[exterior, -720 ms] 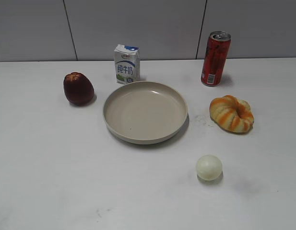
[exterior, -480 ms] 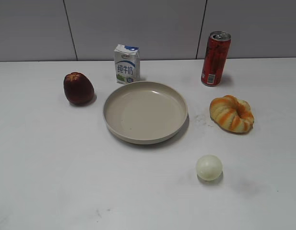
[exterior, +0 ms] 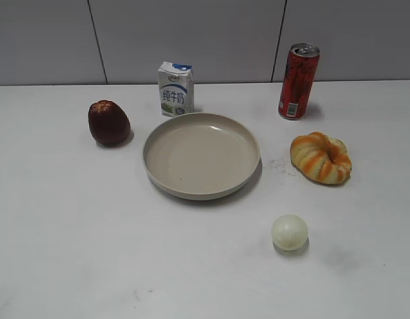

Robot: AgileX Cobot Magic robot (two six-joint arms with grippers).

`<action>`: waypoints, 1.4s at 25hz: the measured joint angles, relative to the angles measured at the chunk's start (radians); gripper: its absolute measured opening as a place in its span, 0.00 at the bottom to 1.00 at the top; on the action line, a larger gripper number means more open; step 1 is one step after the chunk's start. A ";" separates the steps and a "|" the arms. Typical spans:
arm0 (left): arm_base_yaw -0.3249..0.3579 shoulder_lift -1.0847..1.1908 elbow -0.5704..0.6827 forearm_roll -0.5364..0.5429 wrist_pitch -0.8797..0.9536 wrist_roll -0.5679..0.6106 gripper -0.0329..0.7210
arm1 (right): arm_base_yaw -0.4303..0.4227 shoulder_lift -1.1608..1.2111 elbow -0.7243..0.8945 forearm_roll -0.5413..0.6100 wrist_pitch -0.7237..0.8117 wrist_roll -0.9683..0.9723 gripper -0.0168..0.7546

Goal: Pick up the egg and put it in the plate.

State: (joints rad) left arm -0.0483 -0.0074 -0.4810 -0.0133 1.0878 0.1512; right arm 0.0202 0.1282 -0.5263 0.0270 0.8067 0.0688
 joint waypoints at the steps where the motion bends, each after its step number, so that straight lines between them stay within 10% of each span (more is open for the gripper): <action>1: 0.000 0.000 0.000 0.000 0.000 0.000 0.31 | 0.000 0.030 0.000 0.000 -0.034 0.000 0.89; 9: 0.000 0.000 0.000 0.000 0.000 0.000 0.31 | 0.000 0.373 -0.050 0.027 -0.290 0.003 0.90; 19: 0.000 0.000 0.000 0.000 0.000 0.000 0.31 | 0.024 0.854 -0.269 0.170 -0.155 -0.087 0.87; 35: 0.000 0.000 0.000 0.000 0.000 0.000 0.31 | 0.473 1.284 -0.438 0.201 0.034 0.074 0.85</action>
State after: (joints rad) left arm -0.0483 -0.0074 -0.4810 -0.0133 1.0878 0.1512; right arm 0.4937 1.4126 -0.9647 0.2277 0.8410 0.1423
